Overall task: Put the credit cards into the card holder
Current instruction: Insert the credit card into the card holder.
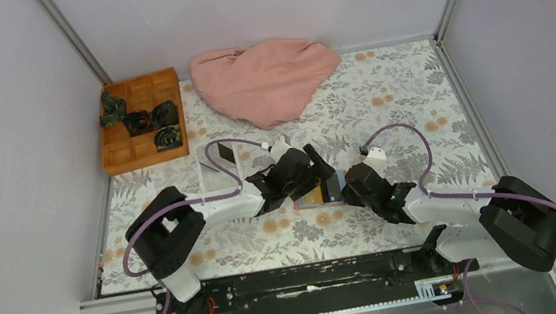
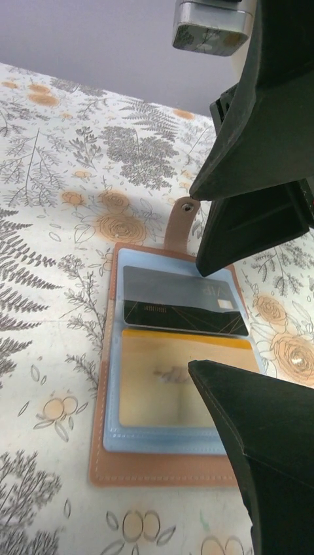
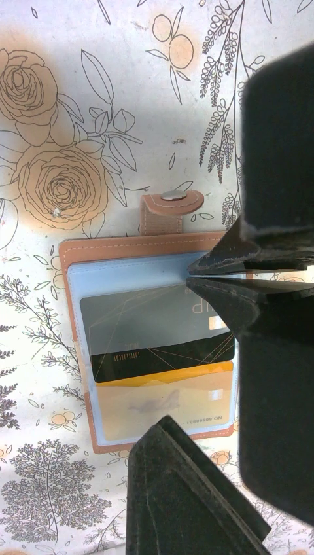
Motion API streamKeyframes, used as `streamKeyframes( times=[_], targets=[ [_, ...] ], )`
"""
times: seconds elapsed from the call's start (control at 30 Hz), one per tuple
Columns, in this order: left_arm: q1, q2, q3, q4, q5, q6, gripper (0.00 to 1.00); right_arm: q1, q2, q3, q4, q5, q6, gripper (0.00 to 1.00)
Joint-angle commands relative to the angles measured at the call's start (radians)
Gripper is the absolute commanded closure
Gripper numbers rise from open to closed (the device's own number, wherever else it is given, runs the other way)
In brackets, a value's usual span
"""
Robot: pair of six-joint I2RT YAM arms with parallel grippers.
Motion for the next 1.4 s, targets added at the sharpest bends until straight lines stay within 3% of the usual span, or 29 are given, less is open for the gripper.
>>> streamKeyframes(
  times=[0.0, 0.1, 0.17, 0.27, 0.37, 0.4, 0.57, 0.73, 0.9, 1.37],
  targets=[
    [0.005, -0.033, 0.018, -0.102, -0.109, 0.116, 0.01, 0.011, -0.016, 0.003, -0.035, 0.039, 0.008, 0.89],
    [0.004, -0.033, 0.031, -0.145, -0.156, 0.181, 0.03, 0.010, -0.015, 0.005, -0.032, 0.034, 0.008, 0.89],
    [0.004, -0.041, 0.028, -0.143, -0.172, 0.227, 0.11, 0.010, -0.013, 0.006, -0.030, 0.031, 0.008, 0.89],
    [0.003, -0.049, 0.032, -0.139, -0.190, 0.312, 0.31, 0.010, -0.014, 0.007, -0.030, 0.029, 0.004, 0.89],
    [0.003, -0.053, 0.051, -0.147, -0.194, 0.390, 0.61, 0.010, -0.011, 0.006, -0.023, 0.025, 0.005, 0.89],
    [0.003, -0.052, 0.060, -0.151, -0.196, 0.416, 0.66, 0.010, -0.007, 0.006, -0.021, 0.022, 0.005, 0.89],
    [-0.007, -0.041, 0.090, -0.153, -0.171, 0.486, 0.75, 0.010, 0.000, 0.007, -0.017, 0.016, 0.005, 0.89],
    [-0.034, 0.016, 0.122, -0.168, -0.153, 0.498, 0.96, 0.010, -0.005, 0.005, -0.018, 0.015, 0.004, 0.89],
    [-0.067, 0.056, 0.142, -0.179, -0.164, 0.496, 1.00, 0.010, -0.022, 0.003, -0.025, 0.014, 0.003, 0.89],
    [-0.107, 0.102, 0.164, -0.247, -0.237, 0.476, 1.00, 0.010, -0.046, -0.005, -0.024, 0.008, 0.007, 0.89]
  ],
)
